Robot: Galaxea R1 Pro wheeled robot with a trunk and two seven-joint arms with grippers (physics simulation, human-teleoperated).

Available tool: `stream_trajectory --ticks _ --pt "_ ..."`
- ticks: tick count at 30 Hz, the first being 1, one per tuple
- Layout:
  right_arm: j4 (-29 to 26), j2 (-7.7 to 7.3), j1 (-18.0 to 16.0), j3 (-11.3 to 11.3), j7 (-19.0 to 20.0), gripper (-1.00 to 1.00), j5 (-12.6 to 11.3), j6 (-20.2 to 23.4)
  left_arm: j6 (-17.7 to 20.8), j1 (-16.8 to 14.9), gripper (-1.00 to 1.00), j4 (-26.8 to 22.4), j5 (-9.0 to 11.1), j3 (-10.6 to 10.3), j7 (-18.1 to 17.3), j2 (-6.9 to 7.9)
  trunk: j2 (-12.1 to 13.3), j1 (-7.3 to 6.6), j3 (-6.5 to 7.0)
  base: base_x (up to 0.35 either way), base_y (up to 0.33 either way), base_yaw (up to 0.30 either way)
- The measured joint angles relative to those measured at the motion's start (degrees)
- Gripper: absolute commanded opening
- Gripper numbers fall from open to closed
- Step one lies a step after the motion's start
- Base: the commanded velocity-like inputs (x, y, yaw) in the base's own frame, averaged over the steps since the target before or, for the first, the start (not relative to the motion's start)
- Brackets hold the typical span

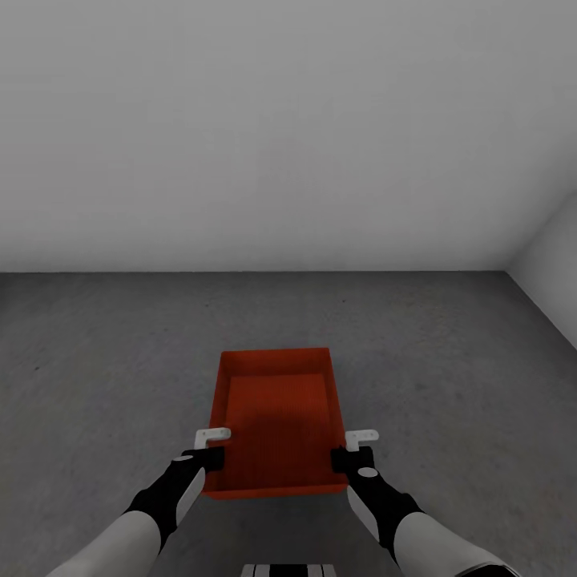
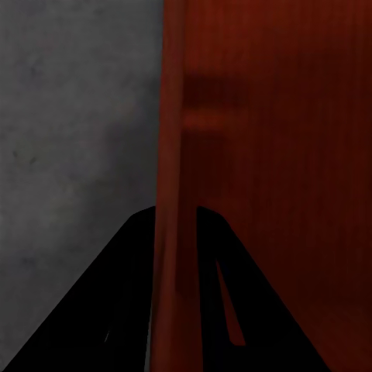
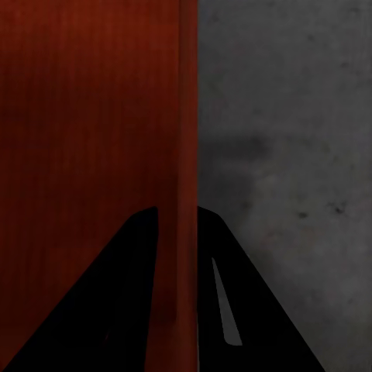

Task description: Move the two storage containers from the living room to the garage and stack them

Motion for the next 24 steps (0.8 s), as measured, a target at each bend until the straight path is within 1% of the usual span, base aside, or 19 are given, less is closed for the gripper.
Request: stream_trajectory --ticks 24 --pt "0.0 0.0 0.0 0.1 -0.1 -1.0 -0.1 0.0 0.0 0.0 -1.0 0.0 0.0 0.0 0.0 0.0 0.0 0.0 0.0 0.0 0.0 0.0"
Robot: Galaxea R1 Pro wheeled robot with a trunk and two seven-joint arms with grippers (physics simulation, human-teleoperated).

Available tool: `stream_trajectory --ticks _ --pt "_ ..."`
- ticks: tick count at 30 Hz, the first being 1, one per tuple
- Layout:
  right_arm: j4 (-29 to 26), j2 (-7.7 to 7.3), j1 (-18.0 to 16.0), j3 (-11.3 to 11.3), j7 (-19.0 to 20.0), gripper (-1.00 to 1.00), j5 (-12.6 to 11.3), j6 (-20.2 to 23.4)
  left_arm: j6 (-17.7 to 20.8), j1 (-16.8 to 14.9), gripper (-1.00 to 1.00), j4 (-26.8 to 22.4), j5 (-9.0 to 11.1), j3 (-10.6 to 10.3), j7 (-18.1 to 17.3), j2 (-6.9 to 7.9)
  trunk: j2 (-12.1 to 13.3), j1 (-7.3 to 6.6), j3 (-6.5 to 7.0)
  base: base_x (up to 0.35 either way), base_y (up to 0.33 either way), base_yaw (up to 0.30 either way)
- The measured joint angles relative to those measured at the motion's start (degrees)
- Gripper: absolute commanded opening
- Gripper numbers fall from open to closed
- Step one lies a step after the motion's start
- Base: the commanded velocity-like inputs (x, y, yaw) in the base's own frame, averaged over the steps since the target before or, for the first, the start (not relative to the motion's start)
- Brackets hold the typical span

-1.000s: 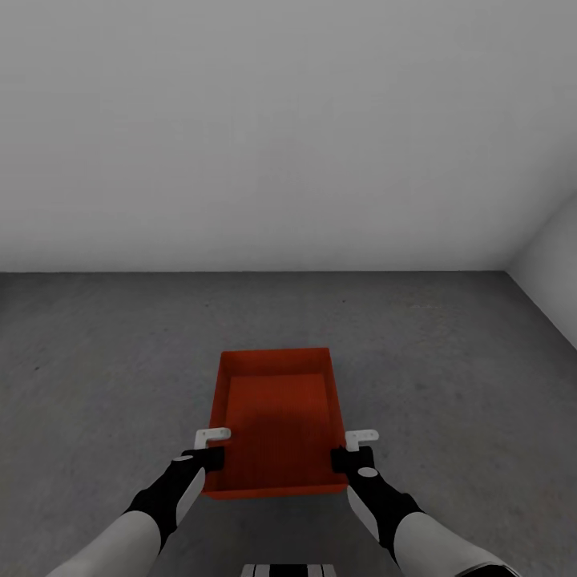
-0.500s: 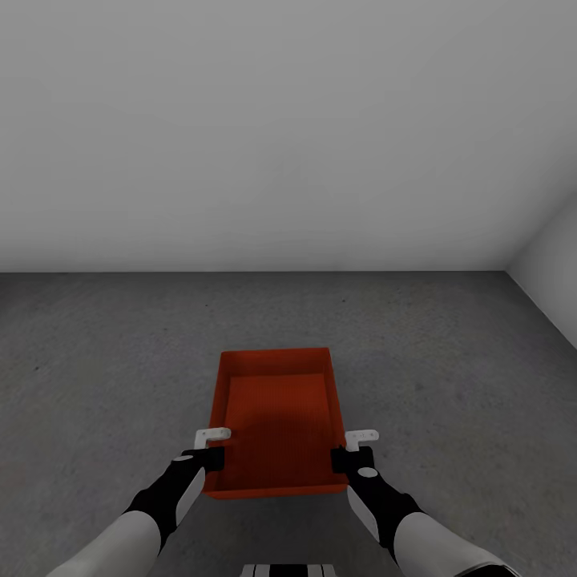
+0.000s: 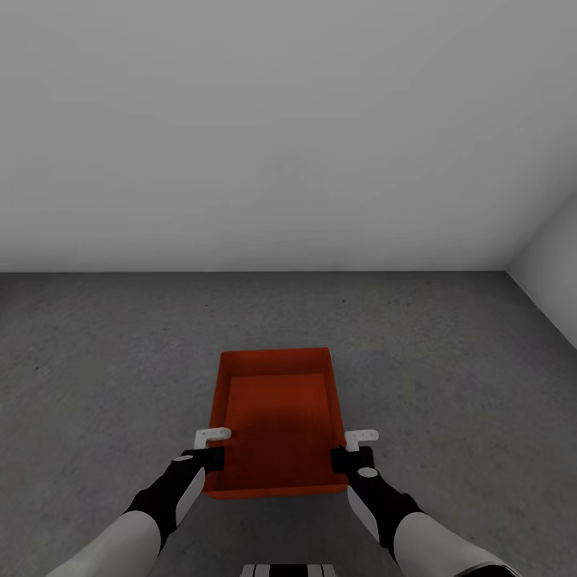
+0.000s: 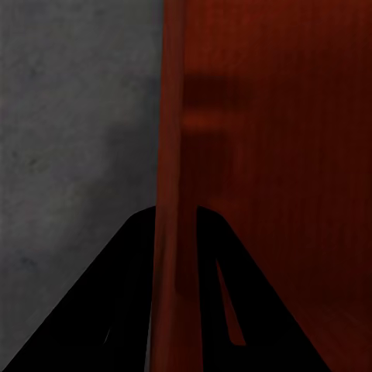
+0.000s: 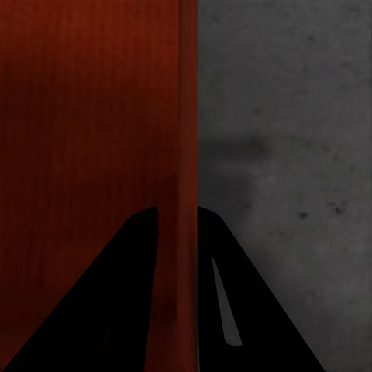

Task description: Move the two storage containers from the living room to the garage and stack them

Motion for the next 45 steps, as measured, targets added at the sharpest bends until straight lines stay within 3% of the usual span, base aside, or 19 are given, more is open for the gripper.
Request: stream_trajectory --ticks 18,25,45 --pt "0.0 0.0 0.0 -0.1 0.0 -1.0 0.1 0.1 0.0 0.0 -1.0 0.0 0.1 0.0 0.0 0.0 0.0 0.0 0.0 0.0 0.0 -0.079" --pt "0.0 0.0 0.0 0.0 0.0 -1.0 0.1 0.1 0.0 0.0 -1.0 0.0 0.1 0.0 0.0 0.0 -2.8 1.53 -1.25 0.0 0.0 -0.006" --pt "0.0 0.0 0.0 -0.1 0.0 -1.0 0.1 0.1 0.0 0.0 -1.0 0.0 0.1 0.0 0.0 0.0 -2.8 1.54 -1.26 0.0 0.0 0.0"
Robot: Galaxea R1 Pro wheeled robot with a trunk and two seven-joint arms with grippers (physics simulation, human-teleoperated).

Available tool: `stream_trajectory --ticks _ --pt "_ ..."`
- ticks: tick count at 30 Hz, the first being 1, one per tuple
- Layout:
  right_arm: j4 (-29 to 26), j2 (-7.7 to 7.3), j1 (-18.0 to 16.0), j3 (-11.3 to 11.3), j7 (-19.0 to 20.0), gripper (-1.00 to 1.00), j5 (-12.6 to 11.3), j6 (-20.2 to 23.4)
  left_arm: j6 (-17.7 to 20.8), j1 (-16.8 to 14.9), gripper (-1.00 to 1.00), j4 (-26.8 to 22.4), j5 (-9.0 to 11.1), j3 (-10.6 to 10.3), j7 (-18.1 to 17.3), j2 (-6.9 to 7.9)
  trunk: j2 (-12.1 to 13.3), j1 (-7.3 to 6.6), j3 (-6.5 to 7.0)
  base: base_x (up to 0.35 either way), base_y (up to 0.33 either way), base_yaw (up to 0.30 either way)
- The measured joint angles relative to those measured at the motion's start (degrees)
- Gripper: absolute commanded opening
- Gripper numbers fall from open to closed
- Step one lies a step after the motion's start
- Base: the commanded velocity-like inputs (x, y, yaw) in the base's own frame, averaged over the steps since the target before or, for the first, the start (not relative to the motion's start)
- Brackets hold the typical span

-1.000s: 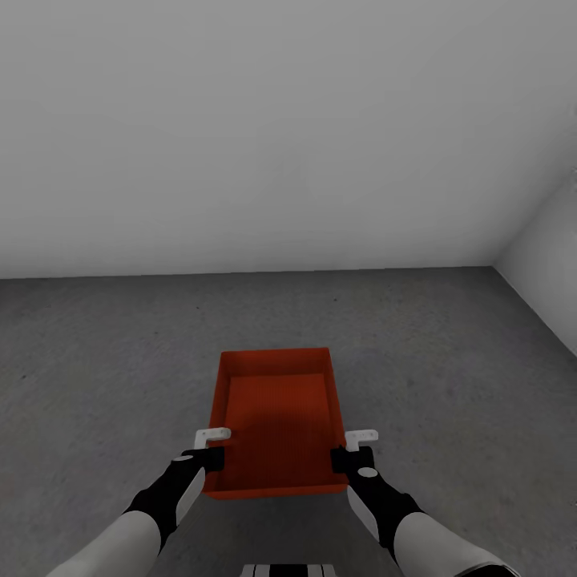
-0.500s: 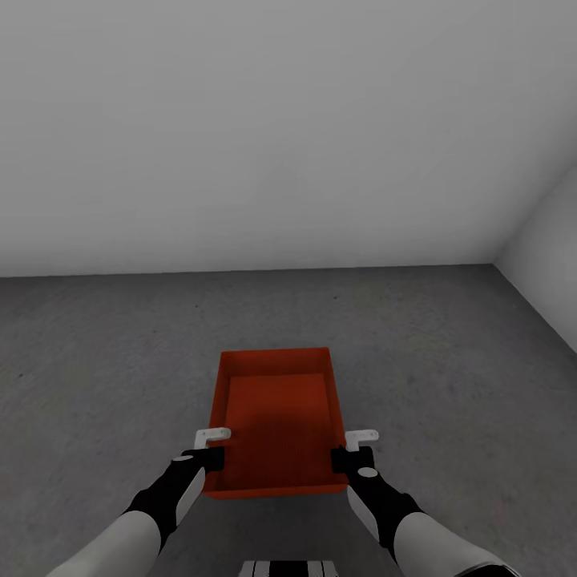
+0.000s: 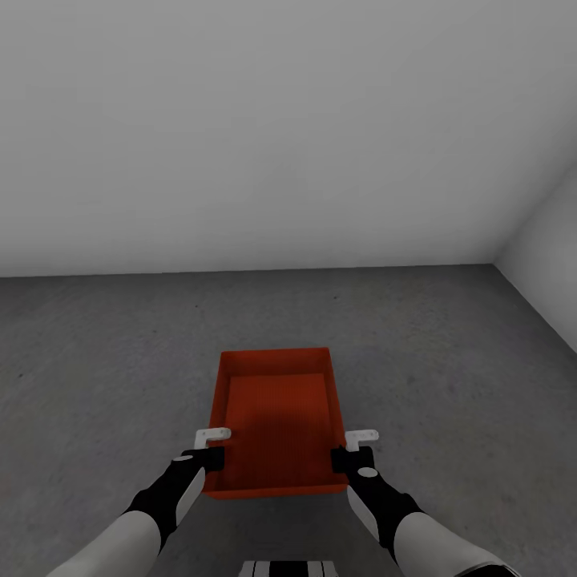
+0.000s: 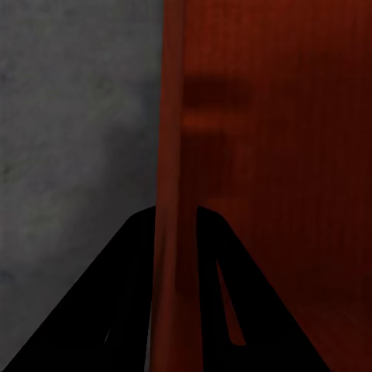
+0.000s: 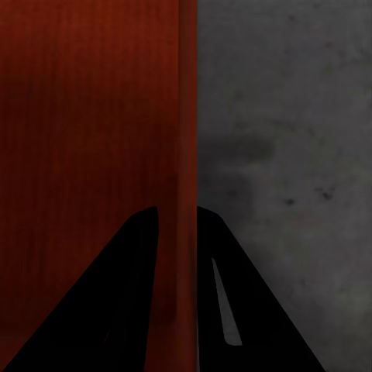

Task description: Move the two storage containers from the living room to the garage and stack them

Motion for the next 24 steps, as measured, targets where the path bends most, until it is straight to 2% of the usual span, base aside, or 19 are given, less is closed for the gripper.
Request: stream_trajectory --ticks 22,23,24 --pt "0.4 0.06 0.0 -0.3 0.1 -1.0 0.1 -0.6 0.0 0.0 -1.0 -0.1 -0.1 -0.1 0.0 -0.01 0.0 0.0 0.0 0.0 0.0 0.0" --pt "0.5 0.05 0.0 -0.2 0.1 -1.0 0.0 -0.6 0.0 0.0 1.0 0.0 -0.1 -0.1 0.0 -0.02 0.0 0.0 0.0 0.0 0.0 0.0" --pt "0.6 0.0 0.0 -0.3 0.1 1.0 -0.4 -0.5 0.0 0.0 1.0 -0.1 -0.4 0.0 0.1 0.41 0.0 0.0 0.0 0.0 0.0 0.0"
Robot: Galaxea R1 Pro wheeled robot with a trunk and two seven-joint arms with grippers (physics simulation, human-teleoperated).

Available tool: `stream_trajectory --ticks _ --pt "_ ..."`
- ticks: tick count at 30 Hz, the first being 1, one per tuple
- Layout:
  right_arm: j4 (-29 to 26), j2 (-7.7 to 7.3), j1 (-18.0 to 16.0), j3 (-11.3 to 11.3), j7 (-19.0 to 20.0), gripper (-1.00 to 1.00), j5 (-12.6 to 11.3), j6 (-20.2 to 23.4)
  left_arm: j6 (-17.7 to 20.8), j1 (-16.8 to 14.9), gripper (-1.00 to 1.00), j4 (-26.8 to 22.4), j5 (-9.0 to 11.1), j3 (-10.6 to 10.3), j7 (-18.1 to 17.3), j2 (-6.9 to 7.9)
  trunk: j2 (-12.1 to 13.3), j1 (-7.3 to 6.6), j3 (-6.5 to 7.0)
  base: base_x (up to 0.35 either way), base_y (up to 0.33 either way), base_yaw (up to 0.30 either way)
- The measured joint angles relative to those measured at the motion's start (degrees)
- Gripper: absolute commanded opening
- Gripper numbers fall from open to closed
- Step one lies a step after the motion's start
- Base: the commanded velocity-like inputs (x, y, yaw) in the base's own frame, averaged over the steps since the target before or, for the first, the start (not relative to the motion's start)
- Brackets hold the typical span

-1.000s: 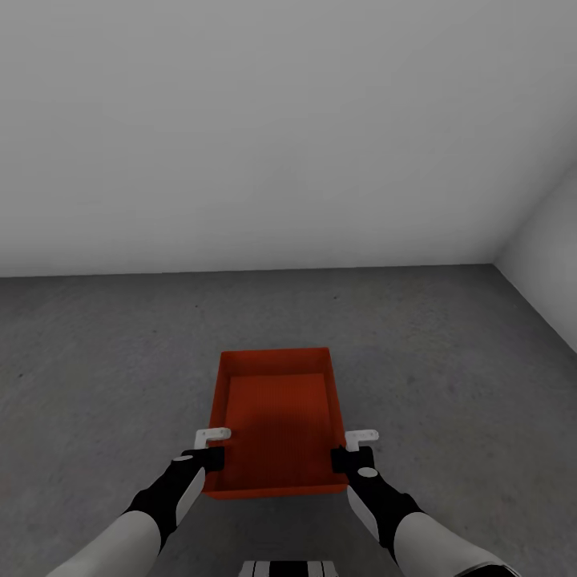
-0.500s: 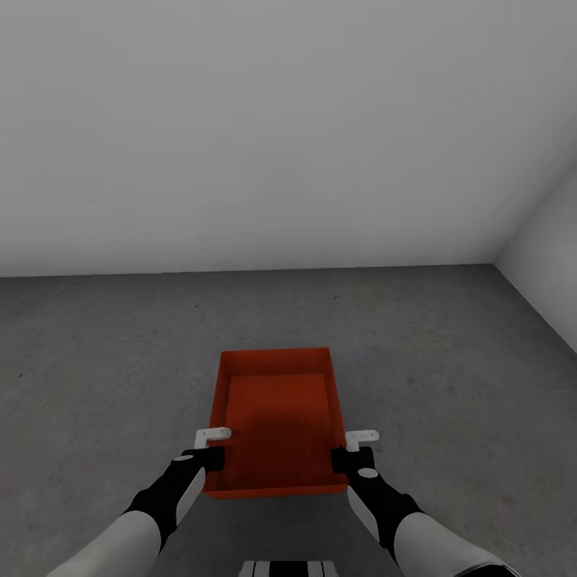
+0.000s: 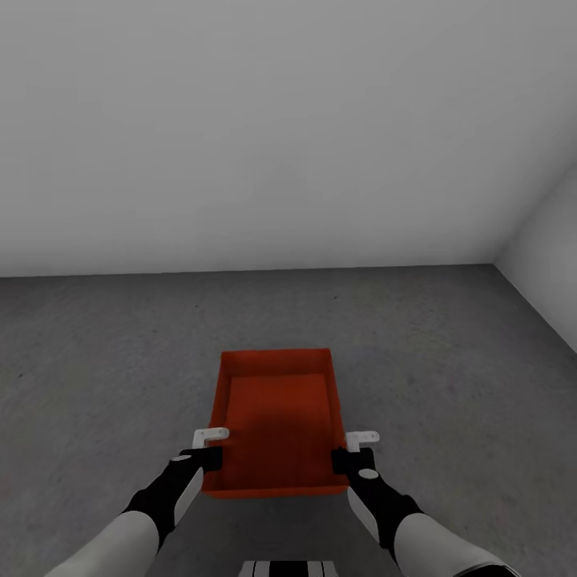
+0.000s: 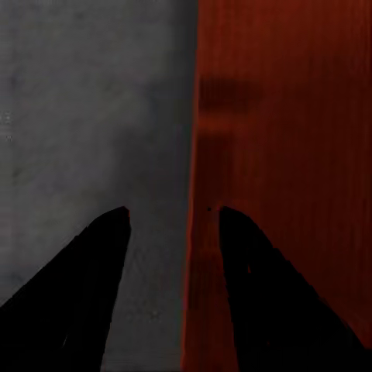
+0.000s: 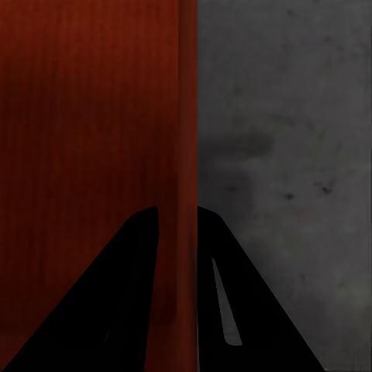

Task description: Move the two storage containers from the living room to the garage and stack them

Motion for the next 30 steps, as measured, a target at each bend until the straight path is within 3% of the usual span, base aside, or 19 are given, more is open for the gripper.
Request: stream_trajectory --ticks 2,30 --pt "0.0 -0.05 0.0 -1.1 -0.3 1.0 0.4 -0.1 0.2 0.0 1.0 0.4 -0.9 0.3 0.4 0.86 0.0 0.0 0.0 0.0 0.0 0.0" --pt "-0.2 -0.14 0.0 -1.0 -0.1 1.0 0.7 0.0 0.2 0.0 1.0 -0.3 -0.9 0.2 0.4 0.77 0.0 0.0 0.0 0.0 0.0 0.0"
